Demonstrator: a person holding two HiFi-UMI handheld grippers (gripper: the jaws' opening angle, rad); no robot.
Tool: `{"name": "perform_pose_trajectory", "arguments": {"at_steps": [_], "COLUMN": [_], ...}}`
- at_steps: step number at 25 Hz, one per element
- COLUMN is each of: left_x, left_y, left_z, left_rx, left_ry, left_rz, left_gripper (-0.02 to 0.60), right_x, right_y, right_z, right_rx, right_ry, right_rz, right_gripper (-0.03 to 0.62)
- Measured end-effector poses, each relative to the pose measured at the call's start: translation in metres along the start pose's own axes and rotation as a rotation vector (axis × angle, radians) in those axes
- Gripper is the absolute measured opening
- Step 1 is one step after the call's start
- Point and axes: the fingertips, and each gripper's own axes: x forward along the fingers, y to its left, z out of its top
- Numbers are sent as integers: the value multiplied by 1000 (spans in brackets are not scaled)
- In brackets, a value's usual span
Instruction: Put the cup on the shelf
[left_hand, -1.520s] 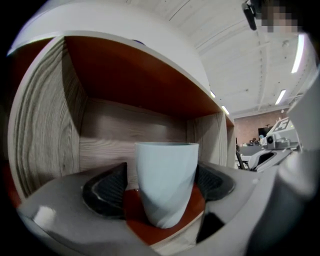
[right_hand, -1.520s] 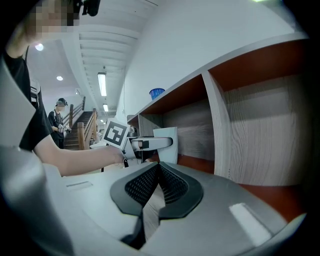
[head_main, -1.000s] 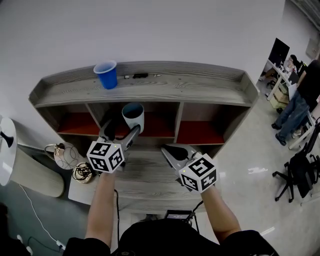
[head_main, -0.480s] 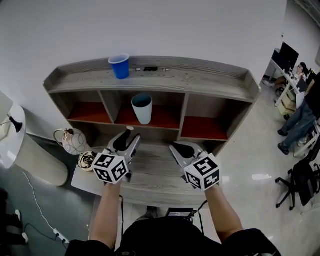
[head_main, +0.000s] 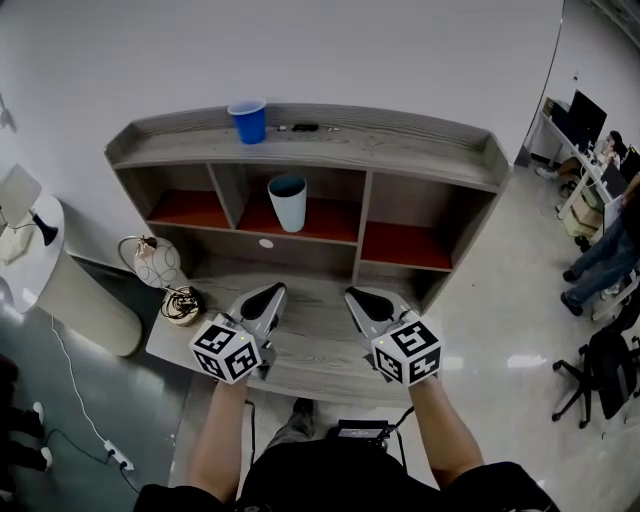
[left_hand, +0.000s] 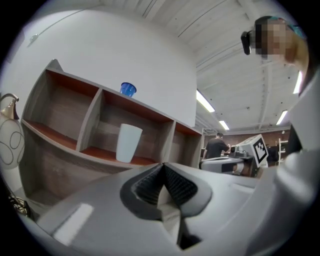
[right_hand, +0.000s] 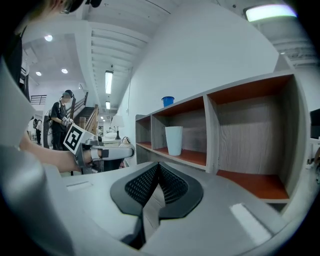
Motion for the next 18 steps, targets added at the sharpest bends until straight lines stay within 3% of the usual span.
{"name": "perform_pose_trajectory", "arguments": {"at_steps": [10,18], "left_x": [-16,-23], "left_y": [-33,-47], "left_z": [-26,-32], "left_rx": [-18,16], "left_ry": [42,69], "left_rz": [-39,-90], "left_gripper": [0,0], "right_x": [-30,-45], "right_y": [9,13], "right_z": [-16,-16], "right_rx": [30,61], "right_ry": [0,-31], "right_rz": [-20,-70], "right_gripper": [14,14]}}
